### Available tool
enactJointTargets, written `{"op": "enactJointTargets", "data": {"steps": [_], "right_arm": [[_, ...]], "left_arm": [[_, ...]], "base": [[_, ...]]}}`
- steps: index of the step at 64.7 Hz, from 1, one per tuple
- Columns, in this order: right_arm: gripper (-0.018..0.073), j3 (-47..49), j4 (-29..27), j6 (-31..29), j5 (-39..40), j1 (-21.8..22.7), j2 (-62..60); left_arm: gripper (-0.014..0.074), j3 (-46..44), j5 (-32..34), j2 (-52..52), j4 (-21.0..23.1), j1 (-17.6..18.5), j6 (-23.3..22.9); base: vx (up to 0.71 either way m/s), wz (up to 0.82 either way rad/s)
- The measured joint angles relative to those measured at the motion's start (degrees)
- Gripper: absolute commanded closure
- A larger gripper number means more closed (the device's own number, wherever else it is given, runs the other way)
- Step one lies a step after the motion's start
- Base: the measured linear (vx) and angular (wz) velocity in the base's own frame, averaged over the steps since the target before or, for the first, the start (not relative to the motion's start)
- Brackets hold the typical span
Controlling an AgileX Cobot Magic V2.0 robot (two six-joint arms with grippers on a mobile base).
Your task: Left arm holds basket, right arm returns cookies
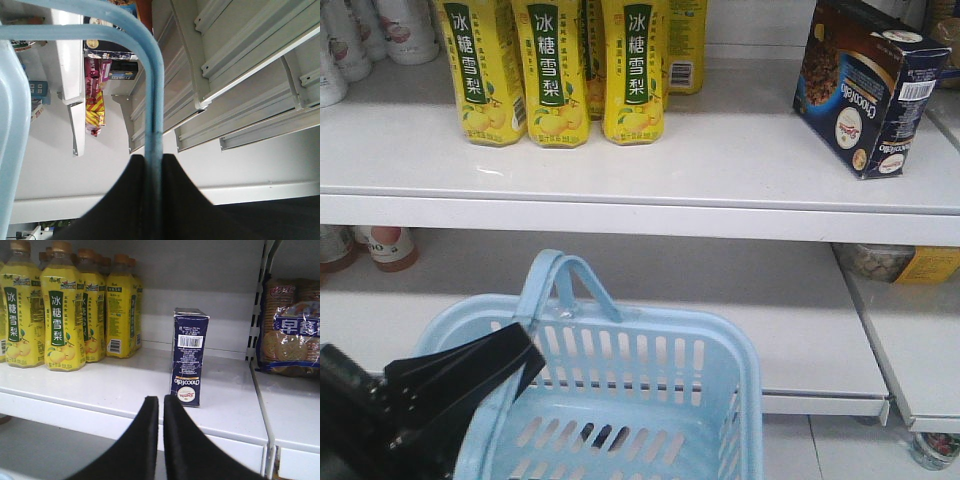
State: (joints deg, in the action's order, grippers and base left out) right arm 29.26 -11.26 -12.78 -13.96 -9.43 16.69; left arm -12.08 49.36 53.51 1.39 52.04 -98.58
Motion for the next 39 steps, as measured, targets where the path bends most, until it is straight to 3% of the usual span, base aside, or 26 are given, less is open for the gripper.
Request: {"op": "enactJointTargets", "data": {"steps": [15,39], "right_arm": [[0.0565,0.0,0.0,0.0,0.0,0.0,0.0],[0.0565,0.0,0.0,0.0,-0.04,0.0,0.0]], "left_arm": [[0.0599,6.92,-6.93,-11.66,-0.16,-2.89,2.02],[0.0599,11.26,-16.48,-26.53,-0.43,-12.5,15.6]], "base": [[0.0,0.0],[0.0,0.0]]}}
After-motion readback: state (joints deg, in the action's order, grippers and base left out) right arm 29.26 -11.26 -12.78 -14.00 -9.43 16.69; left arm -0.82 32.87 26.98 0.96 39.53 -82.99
